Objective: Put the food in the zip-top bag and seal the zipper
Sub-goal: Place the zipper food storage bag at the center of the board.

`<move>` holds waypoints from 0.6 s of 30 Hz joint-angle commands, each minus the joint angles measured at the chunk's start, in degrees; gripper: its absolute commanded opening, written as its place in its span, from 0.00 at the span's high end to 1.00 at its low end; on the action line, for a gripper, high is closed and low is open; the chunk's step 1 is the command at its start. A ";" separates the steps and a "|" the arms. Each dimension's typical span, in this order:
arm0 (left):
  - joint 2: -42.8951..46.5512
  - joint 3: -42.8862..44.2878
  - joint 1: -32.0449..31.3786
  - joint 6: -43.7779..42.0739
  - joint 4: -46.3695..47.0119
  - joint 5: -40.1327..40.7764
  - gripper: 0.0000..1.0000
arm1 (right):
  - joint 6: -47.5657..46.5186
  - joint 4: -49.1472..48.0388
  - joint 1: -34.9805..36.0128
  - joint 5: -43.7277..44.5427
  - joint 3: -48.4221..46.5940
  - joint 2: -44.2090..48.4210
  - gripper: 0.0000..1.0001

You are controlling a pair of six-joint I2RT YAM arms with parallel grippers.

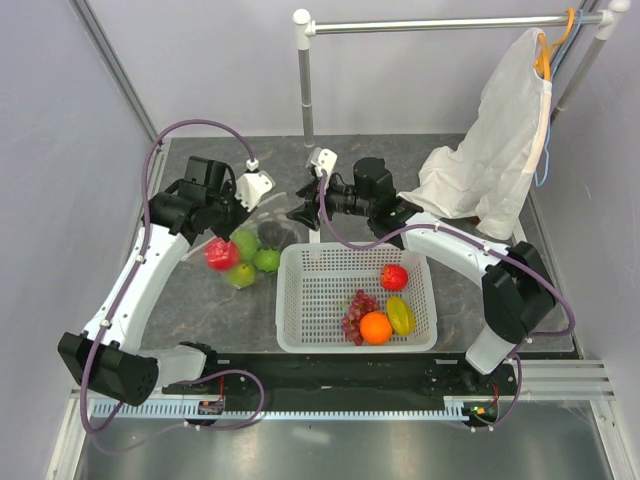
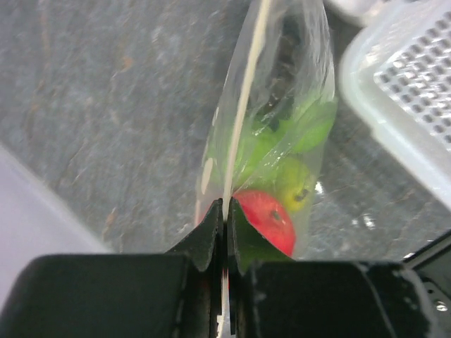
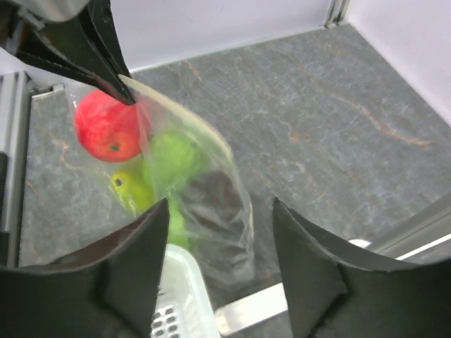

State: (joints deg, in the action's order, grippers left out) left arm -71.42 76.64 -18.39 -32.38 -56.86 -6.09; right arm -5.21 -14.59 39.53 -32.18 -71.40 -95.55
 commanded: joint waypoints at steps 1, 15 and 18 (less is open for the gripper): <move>0.06 3.85 5.45 -7.50 2.63 4.68 0.98 | 3.45 -1.41 -0.07 1.85 -2.69 2.82 0.21; -14.28 9.61 15.75 -27.46 11.25 -0.84 0.98 | 5.12 3.78 -2.08 5.73 -3.23 7.57 0.02; -8.41 -2.40 15.76 -32.38 9.93 -5.68 0.98 | 4.51 5.09 -2.70 6.08 -2.17 9.32 0.02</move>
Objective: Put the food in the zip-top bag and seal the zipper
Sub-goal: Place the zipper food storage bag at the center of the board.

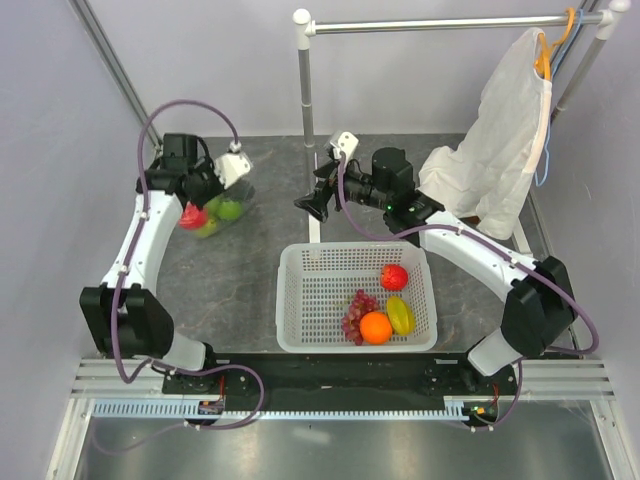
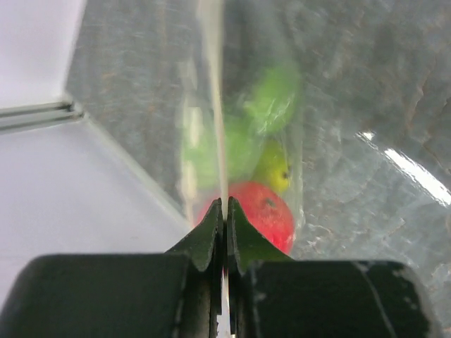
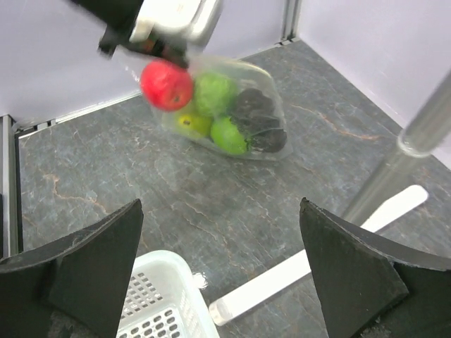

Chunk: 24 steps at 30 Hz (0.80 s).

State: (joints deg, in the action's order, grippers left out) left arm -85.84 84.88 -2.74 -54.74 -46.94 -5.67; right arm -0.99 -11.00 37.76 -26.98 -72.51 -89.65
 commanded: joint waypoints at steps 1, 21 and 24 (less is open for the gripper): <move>10.39 -14.09 0.19 -12.91 -0.34 -7.50 0.98 | -0.06 1.69 -1.11 0.97 -0.10 4.47 0.02; 24.66 -30.15 -0.16 0.05 -13.96 -24.81 0.03 | -1.47 14.77 -2.51 3.07 5.62 16.67 0.02; 26.08 -21.18 -0.16 8.81 -16.78 -28.95 0.00 | -1.64 18.03 -3.04 5.17 7.29 21.77 0.02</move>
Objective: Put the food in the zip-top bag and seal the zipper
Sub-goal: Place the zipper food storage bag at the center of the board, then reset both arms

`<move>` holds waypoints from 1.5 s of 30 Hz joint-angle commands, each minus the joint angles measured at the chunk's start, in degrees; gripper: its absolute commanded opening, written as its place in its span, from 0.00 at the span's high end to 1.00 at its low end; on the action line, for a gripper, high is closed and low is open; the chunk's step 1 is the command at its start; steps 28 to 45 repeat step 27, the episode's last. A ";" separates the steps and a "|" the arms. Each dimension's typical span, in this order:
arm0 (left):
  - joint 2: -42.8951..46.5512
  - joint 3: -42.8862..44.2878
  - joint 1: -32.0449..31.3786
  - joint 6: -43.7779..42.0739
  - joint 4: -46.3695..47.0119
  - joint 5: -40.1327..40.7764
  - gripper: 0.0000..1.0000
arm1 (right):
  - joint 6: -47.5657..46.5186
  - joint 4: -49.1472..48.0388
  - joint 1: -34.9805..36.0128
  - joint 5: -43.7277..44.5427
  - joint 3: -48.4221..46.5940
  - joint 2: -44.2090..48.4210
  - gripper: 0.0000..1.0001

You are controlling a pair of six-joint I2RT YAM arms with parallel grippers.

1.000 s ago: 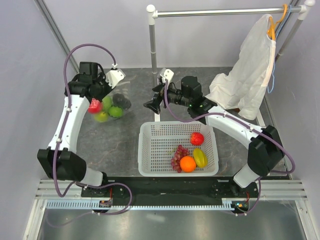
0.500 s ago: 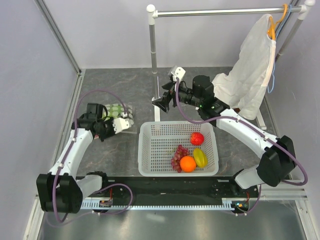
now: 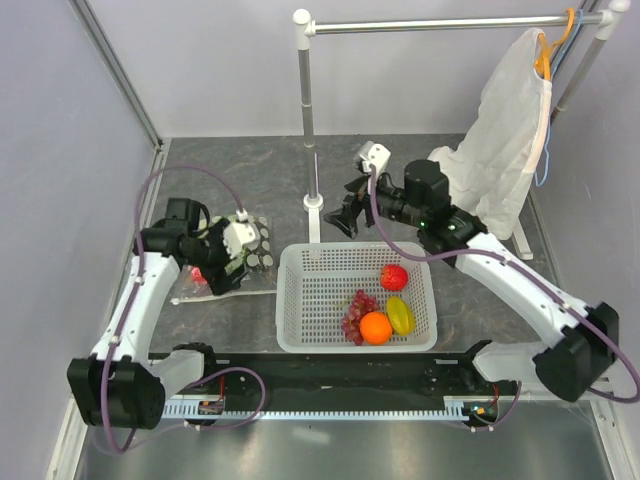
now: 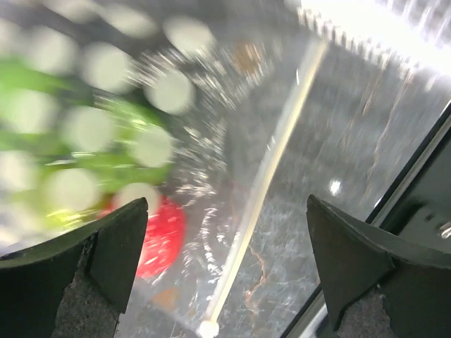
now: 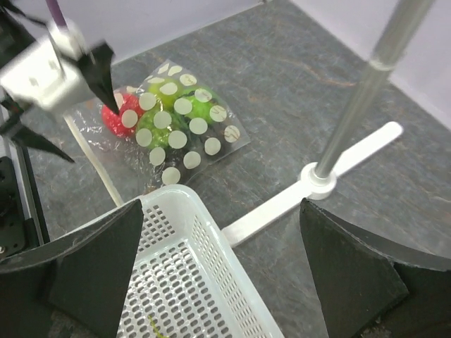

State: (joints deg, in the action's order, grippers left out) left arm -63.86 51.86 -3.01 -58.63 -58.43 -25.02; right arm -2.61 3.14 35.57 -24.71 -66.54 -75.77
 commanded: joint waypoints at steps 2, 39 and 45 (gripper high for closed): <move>3.22 18.94 0.10 18.44 -5.20 -10.14 0.00 | -0.11 6.52 -1.12 4.49 2.29 10.71 0.02; 1.36 19.25 0.02 48.18 8.87 0.84 0.00 | 11.75 26.75 -14.39 19.97 11.79 41.31 0.02; 1.36 19.25 0.02 48.18 8.87 0.84 0.00 | 11.75 26.75 -14.39 19.97 11.79 41.31 0.02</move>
